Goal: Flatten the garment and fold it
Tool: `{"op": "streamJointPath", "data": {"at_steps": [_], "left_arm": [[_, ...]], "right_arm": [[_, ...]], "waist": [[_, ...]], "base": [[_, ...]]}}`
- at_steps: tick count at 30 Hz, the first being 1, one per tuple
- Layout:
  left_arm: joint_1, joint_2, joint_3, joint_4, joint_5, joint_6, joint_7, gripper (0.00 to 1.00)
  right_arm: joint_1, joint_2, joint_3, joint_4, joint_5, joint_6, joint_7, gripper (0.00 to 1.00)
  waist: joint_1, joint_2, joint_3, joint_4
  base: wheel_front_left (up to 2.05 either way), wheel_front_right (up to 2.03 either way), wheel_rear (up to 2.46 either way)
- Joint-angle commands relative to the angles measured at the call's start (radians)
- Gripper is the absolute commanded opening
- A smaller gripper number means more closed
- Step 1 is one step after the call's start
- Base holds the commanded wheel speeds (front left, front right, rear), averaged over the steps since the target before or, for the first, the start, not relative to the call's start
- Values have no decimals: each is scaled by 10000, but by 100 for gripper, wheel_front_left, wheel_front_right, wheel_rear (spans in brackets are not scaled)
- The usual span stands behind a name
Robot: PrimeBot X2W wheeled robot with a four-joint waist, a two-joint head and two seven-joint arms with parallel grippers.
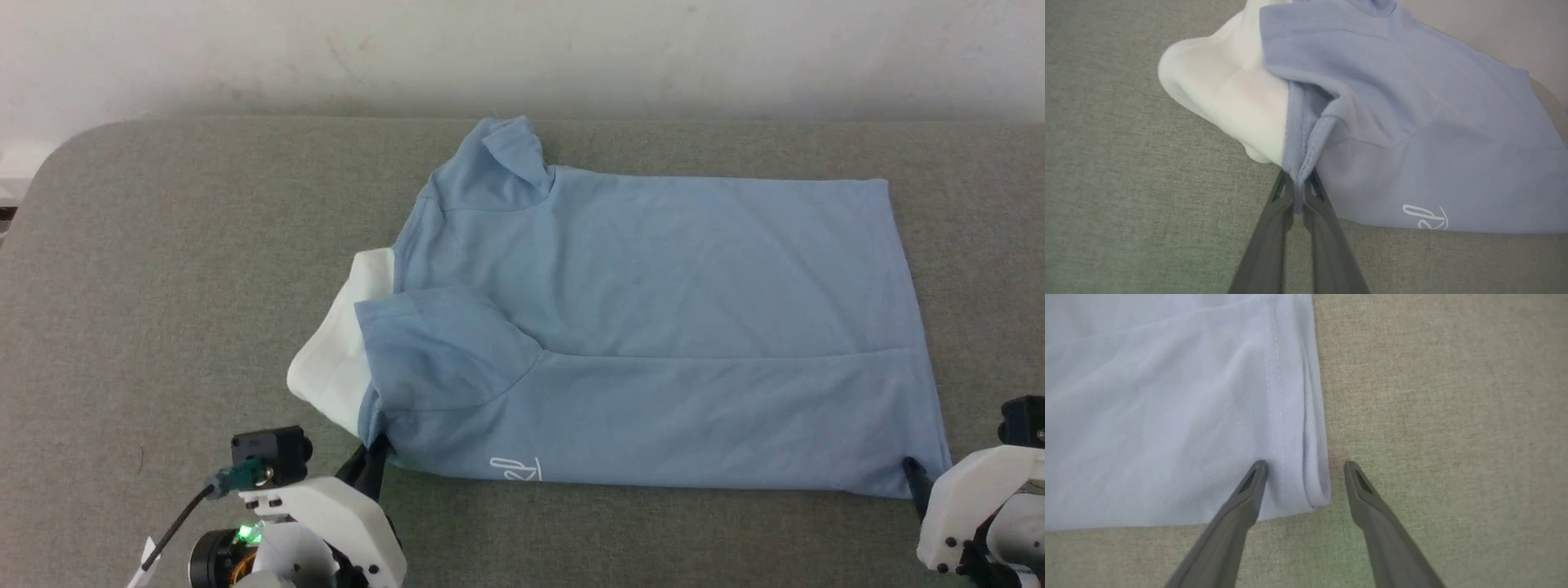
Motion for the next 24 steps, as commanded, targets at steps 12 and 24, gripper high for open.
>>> {"op": "streamJointPath", "data": {"at_steps": [12, 24], "left_arm": [[325, 412, -20, -451, 157, 281, 78, 0], [1984, 1189, -159, -1634, -280, 784, 898, 0]], "right_arm": [[-259, 41, 96, 630, 35, -9, -403, 0], [1598, -231, -373, -1618, 392, -9, 1255, 0]], "waist": [[-1, -1, -538, -17], [-1, -1, -1825, -123]], "base": [[0, 0, 0], [0, 0, 0]]}}
